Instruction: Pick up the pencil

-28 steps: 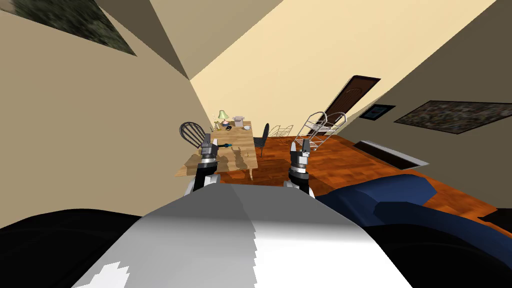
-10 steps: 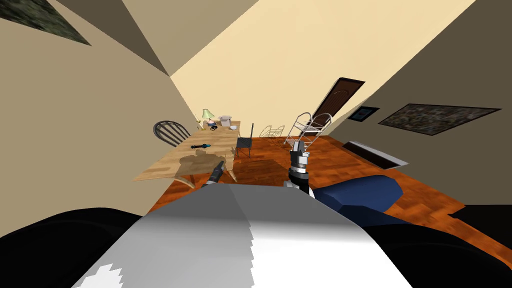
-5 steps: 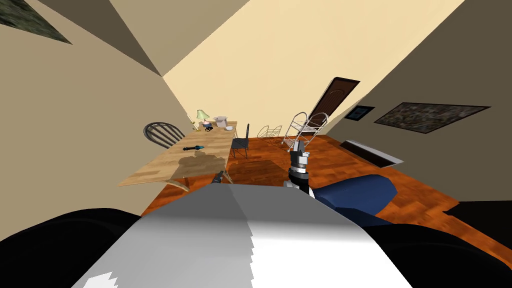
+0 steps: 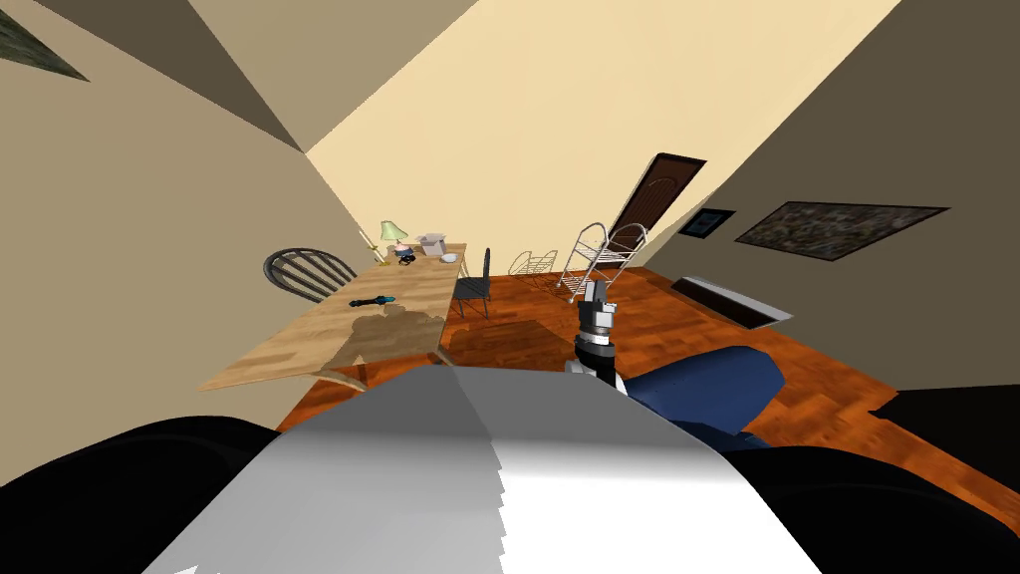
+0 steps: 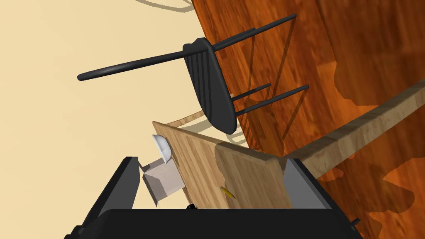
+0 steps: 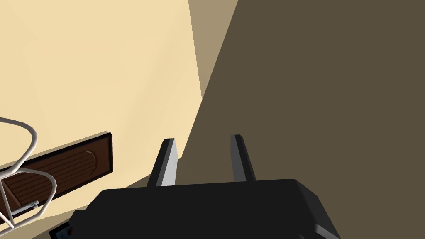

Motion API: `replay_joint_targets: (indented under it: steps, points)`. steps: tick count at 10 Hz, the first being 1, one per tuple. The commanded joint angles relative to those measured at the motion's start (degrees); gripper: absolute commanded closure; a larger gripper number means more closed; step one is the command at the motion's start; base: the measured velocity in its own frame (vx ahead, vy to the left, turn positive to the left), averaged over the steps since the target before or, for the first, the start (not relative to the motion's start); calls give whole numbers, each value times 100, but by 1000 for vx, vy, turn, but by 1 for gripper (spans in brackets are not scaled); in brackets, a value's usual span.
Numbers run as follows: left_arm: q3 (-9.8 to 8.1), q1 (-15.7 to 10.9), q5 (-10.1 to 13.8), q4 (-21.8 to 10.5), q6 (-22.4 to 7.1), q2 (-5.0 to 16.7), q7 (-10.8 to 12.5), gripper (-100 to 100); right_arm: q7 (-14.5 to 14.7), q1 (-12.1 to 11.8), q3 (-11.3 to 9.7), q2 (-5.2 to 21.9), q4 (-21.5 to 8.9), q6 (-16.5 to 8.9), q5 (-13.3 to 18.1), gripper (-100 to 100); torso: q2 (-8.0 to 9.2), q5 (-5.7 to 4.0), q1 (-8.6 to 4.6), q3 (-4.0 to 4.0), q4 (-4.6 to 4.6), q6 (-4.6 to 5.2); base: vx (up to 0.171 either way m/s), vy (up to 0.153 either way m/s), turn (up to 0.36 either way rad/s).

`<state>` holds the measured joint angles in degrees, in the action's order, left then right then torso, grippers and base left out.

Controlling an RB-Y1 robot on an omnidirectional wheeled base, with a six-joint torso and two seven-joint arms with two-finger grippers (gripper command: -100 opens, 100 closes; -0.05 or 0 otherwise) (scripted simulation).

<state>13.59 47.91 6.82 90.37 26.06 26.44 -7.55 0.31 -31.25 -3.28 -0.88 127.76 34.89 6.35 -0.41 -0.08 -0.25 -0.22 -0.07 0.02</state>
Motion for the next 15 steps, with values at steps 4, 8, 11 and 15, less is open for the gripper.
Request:
replay_joint_targets:
  steps: [4,8,11,15]
  points:
    - [345,558,83,-743,-83,531,-205,-100,0,0,0,0,0,0,0,0,1,1,11,-1,-1,0,147,-66,-96]
    - [545,856,93,-1265,-143,817,-333,-100,0,0,1,1,0,0,0,0,0,4,26,-2,-1,-1,125,-9,-80]
    - [644,998,91,-1478,-178,958,-398,-100,0,-1,2,1,1,0,0,0,-14,6,38,-10,-4,0,138,22,-85]
    - [926,1371,68,-2073,-294,1354,-596,-100,0,-1,1,1,1,0,0,0,-15,6,35,-11,-5,0,157,27,-141]
